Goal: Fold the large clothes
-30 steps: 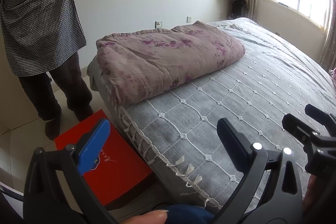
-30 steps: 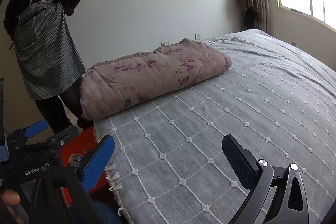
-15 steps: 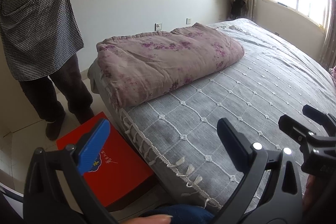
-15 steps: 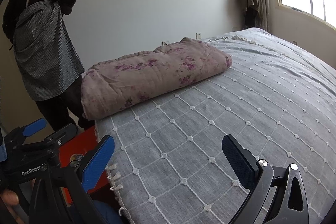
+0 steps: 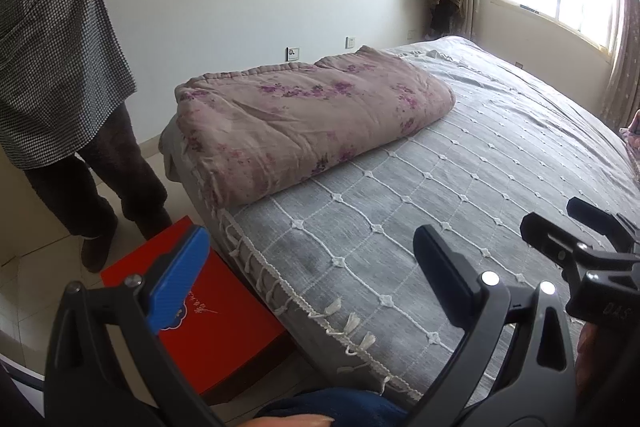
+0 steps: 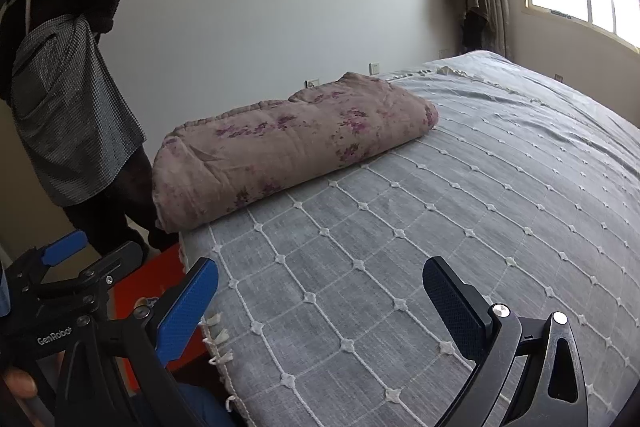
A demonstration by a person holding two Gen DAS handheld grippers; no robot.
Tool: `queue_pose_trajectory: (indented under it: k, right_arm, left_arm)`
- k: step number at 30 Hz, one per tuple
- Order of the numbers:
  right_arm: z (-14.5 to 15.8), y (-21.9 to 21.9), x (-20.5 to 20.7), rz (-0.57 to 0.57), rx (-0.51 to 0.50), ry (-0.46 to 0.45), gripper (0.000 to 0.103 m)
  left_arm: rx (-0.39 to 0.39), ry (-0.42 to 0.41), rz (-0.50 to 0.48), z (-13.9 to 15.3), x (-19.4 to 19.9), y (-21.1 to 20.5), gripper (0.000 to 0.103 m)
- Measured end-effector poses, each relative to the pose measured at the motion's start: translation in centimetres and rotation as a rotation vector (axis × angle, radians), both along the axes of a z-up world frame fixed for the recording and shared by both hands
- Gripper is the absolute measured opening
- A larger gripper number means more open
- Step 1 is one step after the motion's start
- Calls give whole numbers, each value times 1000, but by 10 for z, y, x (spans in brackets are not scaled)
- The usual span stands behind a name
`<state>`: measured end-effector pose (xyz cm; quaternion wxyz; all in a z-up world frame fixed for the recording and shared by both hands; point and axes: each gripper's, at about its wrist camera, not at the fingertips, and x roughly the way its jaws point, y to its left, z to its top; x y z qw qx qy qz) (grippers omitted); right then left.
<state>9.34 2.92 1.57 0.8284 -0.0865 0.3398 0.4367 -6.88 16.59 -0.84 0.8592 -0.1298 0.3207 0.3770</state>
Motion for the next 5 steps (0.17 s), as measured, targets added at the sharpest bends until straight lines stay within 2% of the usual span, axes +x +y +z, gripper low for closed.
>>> queue_pose_trajectory:
  k: [5]
  right_arm:
    - [-1, 1, 1, -2, -3, 2, 103]
  left_arm:
    - [-4, -3, -14, 0, 1, -1, 101]
